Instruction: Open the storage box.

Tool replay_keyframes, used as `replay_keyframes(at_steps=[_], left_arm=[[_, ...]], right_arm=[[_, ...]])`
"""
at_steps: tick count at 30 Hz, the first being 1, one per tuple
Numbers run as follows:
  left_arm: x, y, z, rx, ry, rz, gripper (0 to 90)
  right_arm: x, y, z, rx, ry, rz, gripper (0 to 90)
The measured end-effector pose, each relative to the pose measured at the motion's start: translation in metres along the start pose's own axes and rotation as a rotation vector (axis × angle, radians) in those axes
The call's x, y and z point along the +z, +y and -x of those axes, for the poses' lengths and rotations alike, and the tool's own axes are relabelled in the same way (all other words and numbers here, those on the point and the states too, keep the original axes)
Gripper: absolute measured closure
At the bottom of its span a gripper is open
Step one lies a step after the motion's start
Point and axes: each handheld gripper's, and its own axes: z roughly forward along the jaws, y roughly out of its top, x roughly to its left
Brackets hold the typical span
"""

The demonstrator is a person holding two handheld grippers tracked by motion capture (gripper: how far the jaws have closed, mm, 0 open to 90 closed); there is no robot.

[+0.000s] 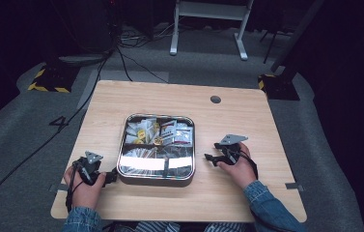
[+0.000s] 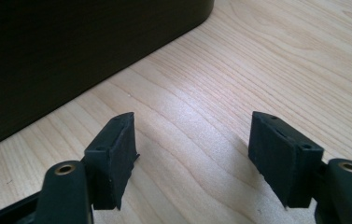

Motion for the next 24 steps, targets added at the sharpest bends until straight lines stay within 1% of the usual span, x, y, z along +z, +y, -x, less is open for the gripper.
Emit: replay_keyframes(at_steps=[5, 8, 11, 13, 17, 18, 19, 20, 22, 23, 24], left_arm=[[0.0004, 0.0004, -0.0005, 0.001, -0.006, -0.002, 4.2], [0.0006, 0.0006, -0.0008, 0.003, -0.007, -0.002, 4.1], [0.0006, 0.0006, -0.0008, 0.003, -0.007, -0.002, 4.0], [0.0006, 0.0007, -0.0008, 0.003, -0.007, -0.002, 4.0], [0.0006, 0.0007, -0.0008, 0.003, -0.007, -0.002, 4.1], [0.0007, 0.0007, -0.0007, 0.002, -0.007, -0.001, 4.1], [0.0006, 0.0007, -0.0008, 0.003, -0.006, -0.002, 4.0], [0.0006, 0.0007, -0.0008, 0.003, -0.006, -0.002, 4.0], [0.0007, 0.0007, -0.0007, 0.002, -0.007, -0.001, 4.0], [0.0007, 0.0007, -0.0008, 0.002, -0.007, -0.001, 4.0], [0.0008, 0.0008, -0.0008, 0.002, -0.007, -0.001, 4.0]], right_arm=[[-0.0001, -0.0001, -0.0005, -0.013, 0.016, 0.001, 33.8], [-0.0001, -0.0001, -0.0004, -0.013, 0.018, 0.001, 33.8], [0.0, 0.0, -0.0005, -0.014, 0.022, 0.0, 32.1], [0.0004, 0.0004, -0.0009, -0.019, 0.027, -0.003, 28.7], [0.0017, 0.001, -0.0015, -0.039, 0.07, -0.017, 17.4], [0.0018, 0.001, -0.0014, -0.037, 0.083, -0.019, 16.3], [0.0017, 0.0011, -0.0009, -0.022, 0.091, -0.015, 16.6], [0.0017, 0.0011, -0.0009, -0.022, 0.091, -0.015, 16.6], [0.0002, 0.0018, 0.0014, 0.02, 0.119, -0.01, 17.7], [-0.0012, 0.0026, 0.002, 0.028, 0.121, -0.008, 18.1], [-0.0028, 0.0038, 0.0023, 0.024, 0.118, -0.002, 18.2]])
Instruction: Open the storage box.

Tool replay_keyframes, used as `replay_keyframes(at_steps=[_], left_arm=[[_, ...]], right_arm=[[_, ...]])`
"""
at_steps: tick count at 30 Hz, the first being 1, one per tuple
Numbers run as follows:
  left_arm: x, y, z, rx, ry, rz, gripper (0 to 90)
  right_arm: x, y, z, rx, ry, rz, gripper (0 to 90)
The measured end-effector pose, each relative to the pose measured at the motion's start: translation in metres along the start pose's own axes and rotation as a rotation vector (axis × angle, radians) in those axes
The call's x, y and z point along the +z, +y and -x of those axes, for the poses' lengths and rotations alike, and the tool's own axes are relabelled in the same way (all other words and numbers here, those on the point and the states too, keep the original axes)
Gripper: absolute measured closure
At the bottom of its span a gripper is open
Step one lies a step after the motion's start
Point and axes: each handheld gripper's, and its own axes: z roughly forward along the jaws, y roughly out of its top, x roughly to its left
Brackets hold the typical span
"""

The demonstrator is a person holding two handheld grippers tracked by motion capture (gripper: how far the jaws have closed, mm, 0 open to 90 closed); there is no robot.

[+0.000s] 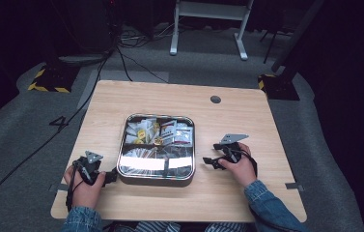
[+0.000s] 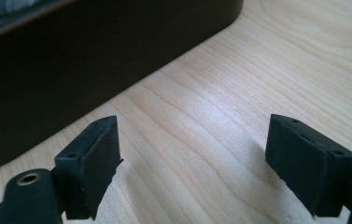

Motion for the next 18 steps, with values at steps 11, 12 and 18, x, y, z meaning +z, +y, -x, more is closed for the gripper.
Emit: replay_keyframes(at_steps=[11, 12, 18], left_arm=[[0.0, 0.0, 0.0, 0.002, -0.002, 0.001, 4.0], [0.0, 0.0, 0.0, 0.002, -0.002, 0.001, 4.0], [0.0, 0.0, 0.0, 0.002, -0.001, 0.001, 4.0]], right_arm=[[-0.024, 0.03, -0.011, -0.034, 0.022, 0.035, 24.6], [-0.026, 0.033, -0.012, -0.034, 0.024, 0.042, 24.9], [-0.026, 0.038, -0.013, -0.023, 0.029, 0.031, 26.5]])
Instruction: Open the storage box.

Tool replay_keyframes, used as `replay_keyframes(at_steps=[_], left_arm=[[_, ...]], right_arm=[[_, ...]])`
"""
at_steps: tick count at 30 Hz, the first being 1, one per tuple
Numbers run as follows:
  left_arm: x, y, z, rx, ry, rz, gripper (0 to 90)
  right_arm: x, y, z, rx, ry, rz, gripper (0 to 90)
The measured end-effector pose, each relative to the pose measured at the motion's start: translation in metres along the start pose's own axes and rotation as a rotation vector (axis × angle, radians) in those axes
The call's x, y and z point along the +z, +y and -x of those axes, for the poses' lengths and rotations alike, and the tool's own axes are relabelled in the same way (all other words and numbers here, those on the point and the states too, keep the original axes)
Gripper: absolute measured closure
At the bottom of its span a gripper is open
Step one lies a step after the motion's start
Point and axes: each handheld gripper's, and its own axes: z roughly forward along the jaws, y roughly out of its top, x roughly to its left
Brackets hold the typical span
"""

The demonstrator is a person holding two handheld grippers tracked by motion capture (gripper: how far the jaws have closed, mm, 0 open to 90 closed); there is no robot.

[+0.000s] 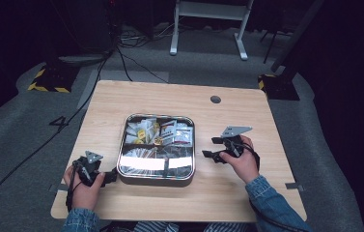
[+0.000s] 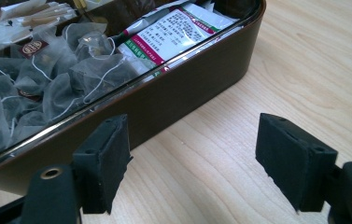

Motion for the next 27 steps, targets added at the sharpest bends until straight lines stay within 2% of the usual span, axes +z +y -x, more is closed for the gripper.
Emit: replay_keyframes(at_steps=[3, 11, 16, 27], left_arm=[[0.0, 0.0, 0.0, 0.001, 0.001, -0.002, 4.2], [0.0, 0.001, 0.0, 0.002, -0.001, -0.001, 4.1], [0.001, 0.001, -0.001, 0.004, -0.003, -0.001, 3.9], [0.001, 0.001, -0.001, 0.003, -0.004, -0.001, 3.9]], right_arm=[[-0.002, 0.006, -0.001, 0.003, 0.011, 0.005, 27.2], [-0.009, 0.036, -0.009, -0.03, 0.025, 0.027, 25.1], [-0.003, 0.05, -0.016, -0.057, 0.039, 0.006, 19.8], [0.013, 0.072, -0.028, -0.096, 0.056, -0.023, 22.3]])
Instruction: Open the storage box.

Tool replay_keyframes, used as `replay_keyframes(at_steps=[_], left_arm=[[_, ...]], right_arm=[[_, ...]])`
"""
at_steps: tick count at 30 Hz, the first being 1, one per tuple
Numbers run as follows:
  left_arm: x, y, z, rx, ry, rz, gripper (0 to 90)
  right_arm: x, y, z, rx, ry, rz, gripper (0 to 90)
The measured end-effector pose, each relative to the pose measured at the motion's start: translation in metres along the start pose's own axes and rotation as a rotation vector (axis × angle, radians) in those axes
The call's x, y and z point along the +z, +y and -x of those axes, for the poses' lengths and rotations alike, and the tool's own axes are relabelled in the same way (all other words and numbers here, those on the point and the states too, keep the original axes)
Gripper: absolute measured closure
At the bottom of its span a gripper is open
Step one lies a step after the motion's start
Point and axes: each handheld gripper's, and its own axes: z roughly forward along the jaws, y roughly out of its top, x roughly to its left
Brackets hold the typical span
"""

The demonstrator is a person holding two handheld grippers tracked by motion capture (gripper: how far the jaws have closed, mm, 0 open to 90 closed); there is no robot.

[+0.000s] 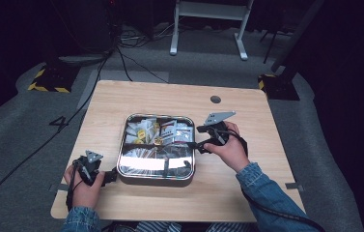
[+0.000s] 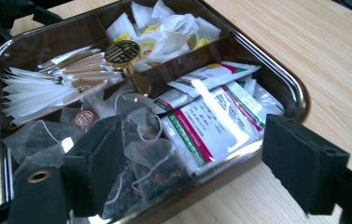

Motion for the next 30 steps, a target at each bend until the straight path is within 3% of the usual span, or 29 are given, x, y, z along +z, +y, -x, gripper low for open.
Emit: replay_keyframes(at_steps=[3, 11, 15, 24, 30], left_arm=[[0.0, 0.0, 0.0, 0.0, 0.0, 0.0, 3.9], [0.0, 0.0, 0.0, 0.002, -0.001, -0.001, 3.9], [0.0, 0.0, 0.0, 0.003, -0.001, -0.001, 3.9], [0.0, 0.0, 0.0, 0.003, 0.001, 0.001, 4.2], [0.0, 0.0, 0.0, 0.003, 0.001, 0.001, 4.2]], right_arm=[[0.005, 0.007, -0.003, -0.025, 0.024, -0.031, 28.6], [0.017, 0.021, -0.013, -0.055, 0.048, -0.052, 31.1], [0.031, 0.029, -0.018, -0.071, 0.082, -0.068, 37.2], [0.062, 0.04, -0.028, -0.083, 0.118, -0.099, 35.9], [0.08, 0.043, -0.034, -0.1, 0.127, -0.086, 34.5]])
